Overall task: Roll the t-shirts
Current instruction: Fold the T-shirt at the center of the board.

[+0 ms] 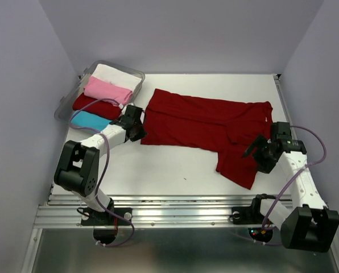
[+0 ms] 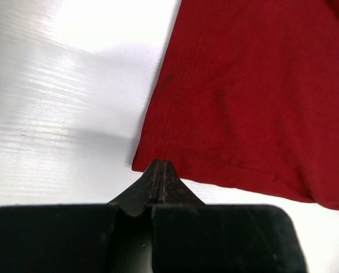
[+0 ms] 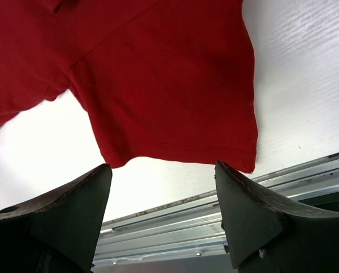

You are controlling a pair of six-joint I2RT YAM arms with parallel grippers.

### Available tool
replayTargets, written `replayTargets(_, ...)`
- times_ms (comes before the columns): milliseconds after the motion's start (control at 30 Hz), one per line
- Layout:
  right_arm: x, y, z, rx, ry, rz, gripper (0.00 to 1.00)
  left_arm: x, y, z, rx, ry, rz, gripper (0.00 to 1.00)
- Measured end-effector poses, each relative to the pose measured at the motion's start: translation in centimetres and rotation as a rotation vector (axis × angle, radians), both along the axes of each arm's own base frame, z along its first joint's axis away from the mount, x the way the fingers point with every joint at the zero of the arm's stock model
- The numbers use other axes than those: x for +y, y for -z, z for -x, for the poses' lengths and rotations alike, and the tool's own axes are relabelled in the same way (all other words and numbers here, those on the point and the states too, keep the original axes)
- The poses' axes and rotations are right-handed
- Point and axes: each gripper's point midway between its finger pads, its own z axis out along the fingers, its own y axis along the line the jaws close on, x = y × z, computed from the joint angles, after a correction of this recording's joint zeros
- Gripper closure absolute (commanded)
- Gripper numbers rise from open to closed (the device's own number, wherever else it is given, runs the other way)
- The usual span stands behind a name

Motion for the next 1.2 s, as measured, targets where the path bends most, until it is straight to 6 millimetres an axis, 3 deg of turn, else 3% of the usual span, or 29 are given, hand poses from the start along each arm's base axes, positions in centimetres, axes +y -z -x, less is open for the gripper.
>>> replayTargets(200,-0.5,2.0,0.8,0.088,0.104,0.007,0.23,0.1,-3.1,-0.8,-0.079,-0.012,0.018,1.00)
replayTargets(500,-1.3,4.9,3.1,0.186,0.224,0.046,0.24,0.2,-3.1,-0.7,-0.077,-0.012,0.014,0.99)
replayTargets(600,-1.5,4.9,3.1,0.184,0.239,0.053,0.24,0.3,-3.1,-0.6,-0.073,-0.009,0.009,0.52)
replayTargets(667,-1.5,5.0,3.0,0.187,0.243,0.054,0.24,0.4,-2.9,-0.5,-0.065,-0.012,0.005,0.43)
replayTargets(933,-1.4,6.7,3.6,0.226,0.243,0.050,0.23,0.8,-0.9,0.3,-0.006,-0.018,-0.013,0.45)
replayTargets(1200,-1.1,6.9,3.6,0.228,0.238,0.034,0.22,1.2,2.0,0.8,0.066,-0.041,-0.046,0.45)
